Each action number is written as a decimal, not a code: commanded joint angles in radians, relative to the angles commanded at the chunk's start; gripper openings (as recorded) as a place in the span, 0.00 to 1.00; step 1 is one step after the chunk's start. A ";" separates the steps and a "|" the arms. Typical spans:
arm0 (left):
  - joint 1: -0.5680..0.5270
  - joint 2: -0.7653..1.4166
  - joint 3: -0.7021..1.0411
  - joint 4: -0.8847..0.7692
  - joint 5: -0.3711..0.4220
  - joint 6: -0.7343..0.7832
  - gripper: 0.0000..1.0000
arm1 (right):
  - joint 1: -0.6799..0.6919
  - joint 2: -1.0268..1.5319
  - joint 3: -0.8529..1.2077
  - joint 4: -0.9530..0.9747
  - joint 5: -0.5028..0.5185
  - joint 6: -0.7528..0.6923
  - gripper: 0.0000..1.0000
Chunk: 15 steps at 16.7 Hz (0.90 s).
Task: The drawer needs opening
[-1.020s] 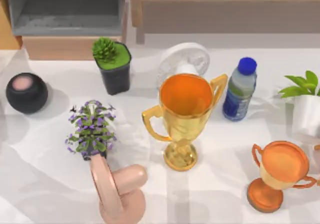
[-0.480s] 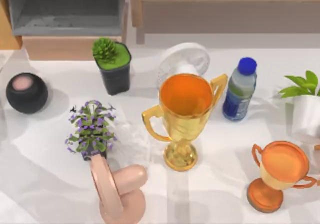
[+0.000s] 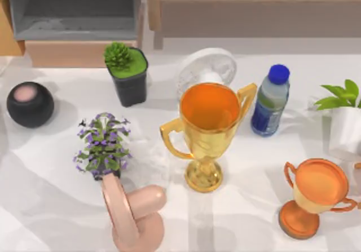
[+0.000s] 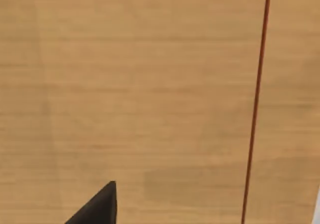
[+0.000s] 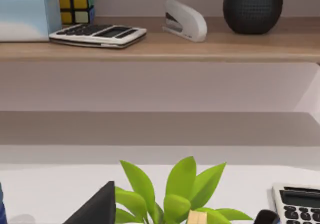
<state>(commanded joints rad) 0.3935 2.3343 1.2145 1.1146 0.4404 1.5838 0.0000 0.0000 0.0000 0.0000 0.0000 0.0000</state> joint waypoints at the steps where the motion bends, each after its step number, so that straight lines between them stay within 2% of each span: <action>1: 0.000 0.000 0.000 0.000 0.000 0.000 0.85 | 0.000 0.000 0.000 0.000 0.000 0.000 1.00; 12: 0.000 0.000 0.000 0.000 0.000 0.000 0.02 | 0.000 0.000 0.000 0.000 0.000 0.000 1.00; 15: 0.000 0.000 0.000 0.000 0.000 0.000 0.00 | 0.000 0.000 0.000 0.000 0.000 0.000 1.00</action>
<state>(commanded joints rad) 0.3935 2.3343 1.2145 1.1146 0.4404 1.5838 0.0000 0.0000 0.0000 0.0000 0.0000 0.0000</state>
